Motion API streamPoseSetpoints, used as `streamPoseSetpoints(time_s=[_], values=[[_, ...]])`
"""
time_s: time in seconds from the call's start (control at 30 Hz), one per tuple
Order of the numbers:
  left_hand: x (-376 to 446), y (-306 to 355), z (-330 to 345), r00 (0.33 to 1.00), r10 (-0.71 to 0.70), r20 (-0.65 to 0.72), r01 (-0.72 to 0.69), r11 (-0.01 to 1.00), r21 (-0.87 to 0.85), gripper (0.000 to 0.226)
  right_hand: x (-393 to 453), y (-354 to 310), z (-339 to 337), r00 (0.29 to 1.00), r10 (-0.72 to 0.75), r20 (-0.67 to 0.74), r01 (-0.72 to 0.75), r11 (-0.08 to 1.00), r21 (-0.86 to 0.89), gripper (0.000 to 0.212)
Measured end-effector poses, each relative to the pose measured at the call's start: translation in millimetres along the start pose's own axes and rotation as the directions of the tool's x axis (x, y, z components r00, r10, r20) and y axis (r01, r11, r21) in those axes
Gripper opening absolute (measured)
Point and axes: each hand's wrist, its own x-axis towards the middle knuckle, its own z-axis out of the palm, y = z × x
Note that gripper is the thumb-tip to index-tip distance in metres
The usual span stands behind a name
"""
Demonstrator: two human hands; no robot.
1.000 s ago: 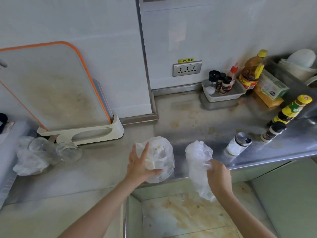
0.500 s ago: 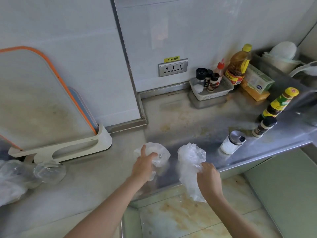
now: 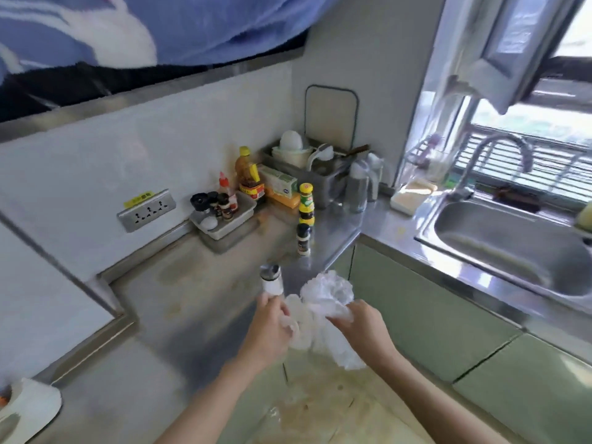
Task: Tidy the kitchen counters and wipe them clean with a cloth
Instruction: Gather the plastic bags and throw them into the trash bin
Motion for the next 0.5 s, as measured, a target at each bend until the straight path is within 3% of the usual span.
streamPoseSetpoints(time_s=[0.07, 0.23, 0.3, 0.4, 0.5], values=[[6, 38, 35, 0.998, 0.049, 0.043, -0.050, 0.998, 0.022, 0.027, -15, 38, -40, 0.988, 0.096, -0.118, -0.094, 0.995, 0.022, 0.041], [-3, 145, 150, 0.946, 0.094, 0.310, -0.114, 0.992, 0.047, 0.076, -74, 149, -134, 0.907, 0.288, -0.306, -0.238, 0.952, 0.191, 0.009], [-11, 180, 202, 0.914, 0.075, 0.400, -0.104, 0.993, 0.053, 0.080, -105, 200, -168, 0.860, 0.387, -0.334, -0.309, 0.914, 0.265, 0.022], [-31, 227, 275, 0.846, 0.090, 0.525, -0.155, 0.985, 0.082, 0.065, -156, 272, -204, 0.801, 0.495, -0.336, -0.391, 0.858, 0.332, 0.034], [-54, 260, 345, 0.801, 0.110, 0.589, -0.153, 0.988, 0.023, 0.038, -202, 349, -218, 0.765, 0.548, -0.339, -0.479, 0.835, 0.270, 0.018]])
